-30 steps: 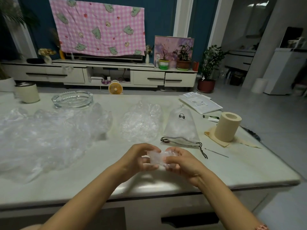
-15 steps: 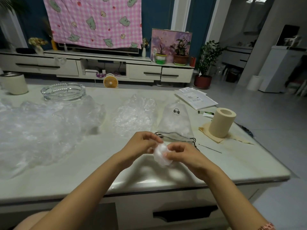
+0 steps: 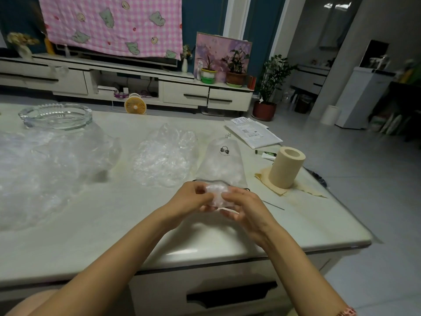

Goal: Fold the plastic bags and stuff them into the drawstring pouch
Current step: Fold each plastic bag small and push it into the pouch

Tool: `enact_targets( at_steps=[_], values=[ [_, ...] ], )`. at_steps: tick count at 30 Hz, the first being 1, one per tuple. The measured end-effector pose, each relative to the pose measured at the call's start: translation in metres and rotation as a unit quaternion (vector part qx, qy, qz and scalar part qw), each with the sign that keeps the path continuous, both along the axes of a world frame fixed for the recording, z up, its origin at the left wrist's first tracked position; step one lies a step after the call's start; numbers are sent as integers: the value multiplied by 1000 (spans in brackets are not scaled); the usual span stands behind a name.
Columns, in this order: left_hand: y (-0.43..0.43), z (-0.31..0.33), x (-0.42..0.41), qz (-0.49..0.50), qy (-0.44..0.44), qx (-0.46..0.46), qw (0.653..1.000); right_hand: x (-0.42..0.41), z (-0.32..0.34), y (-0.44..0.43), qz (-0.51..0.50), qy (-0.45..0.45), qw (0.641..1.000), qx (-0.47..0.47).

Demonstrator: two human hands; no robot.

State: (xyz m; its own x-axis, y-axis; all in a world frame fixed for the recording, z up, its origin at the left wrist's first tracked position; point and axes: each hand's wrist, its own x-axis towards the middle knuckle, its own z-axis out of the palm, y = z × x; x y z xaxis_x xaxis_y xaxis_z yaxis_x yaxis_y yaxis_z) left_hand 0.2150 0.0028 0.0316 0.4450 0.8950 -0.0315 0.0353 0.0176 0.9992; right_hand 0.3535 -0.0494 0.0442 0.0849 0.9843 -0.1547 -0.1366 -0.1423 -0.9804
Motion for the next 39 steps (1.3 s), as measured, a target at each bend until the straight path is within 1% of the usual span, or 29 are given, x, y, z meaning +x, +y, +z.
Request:
enact_targets(
  at_steps=[2, 3, 7, 8, 9, 10, 11, 12, 13, 14, 15, 17, 19, 21, 22, 24, 25, 26, 28, 30, 31, 35, 37, 39],
  values=[
    [2, -4, 8, 11, 30, 35, 999, 5, -3, 2, -28, -44, 999, -1],
    [2, -5, 12, 13, 43, 51, 998, 8, -5, 4, -49, -52, 997, -1],
    [6, -11, 28, 4, 43, 54, 998, 20, -6, 8, -72, -53, 996, 3],
    [9, -12, 31, 13, 55, 73, 996, 23, -6, 9, -81, -62, 995, 7],
    [12, -16, 32, 39, 88, 129, 987, 26, -7, 11, -94, -73, 993, 12],
    [18, -20, 33, 82, 146, 228, 959, 31, -8, 14, -106, -88, 990, 16],
    [21, -24, 29, 125, 214, 343, 906, 33, -9, 14, -116, -102, 988, 18],
    [28, -31, 27, 147, 269, 444, 842, 37, -10, 17, -123, -119, 985, 23],
    [33, -37, 24, 148, 304, 510, 791, 39, -11, 18, -126, -134, 983, 29],
    [40, -43, 21, 137, 330, 544, 759, 42, -12, 21, -126, -148, 980, 36],
    [44, -48, 20, 123, 350, 557, 743, 43, -13, 23, -124, -161, 978, 42],
    [49, -50, 20, 113, 377, 565, 725, 45, -14, 25, -111, -191, 974, 49],
    [51, -49, 21, 127, 375, 568, 721, 44, -17, 28, -94, -233, 967, 48],
    [53, -45, 21, 132, 352, 572, 729, 42, -19, 32, -93, -294, 949, 63],
    [54, -44, 21, 135, 345, 577, 728, 40, -20, 34, -97, -344, 930, 82],
    [60, -47, 19, 138, 348, 592, 714, 37, -21, 38, -110, -456, 873, 132],
    [62, -51, 17, 133, 362, 591, 709, 35, -21, 39, -117, -499, 846, 147],
    [65, -55, 15, 125, 383, 582, 706, 33, -21, 40, -121, -526, 828, 154],
    [67, -59, 10, 106, 434, 546, 708, 28, -21, 41, -123, -546, 814, 154],
    [67, -57, 12, 92, 458, 519, 716, 26, -22, 42, -126, -547, 815, 145],
    [65, -54, 14, 90, 447, 516, 725, 26, -23, 42, -129, -547, 815, 142],
    [53, -40, 21, 91, 343, 524, 774, 24, -23, 48, -154, -538, 814, 157],
    [45, -38, 20, 85, 308, 526, 788, 23, -22, 51, -171, -548, 803, 160],
    [38, -39, 20, 70, 280, 535, 794, 23, -23, 55, -188, -561, 790, 162]
  ],
)
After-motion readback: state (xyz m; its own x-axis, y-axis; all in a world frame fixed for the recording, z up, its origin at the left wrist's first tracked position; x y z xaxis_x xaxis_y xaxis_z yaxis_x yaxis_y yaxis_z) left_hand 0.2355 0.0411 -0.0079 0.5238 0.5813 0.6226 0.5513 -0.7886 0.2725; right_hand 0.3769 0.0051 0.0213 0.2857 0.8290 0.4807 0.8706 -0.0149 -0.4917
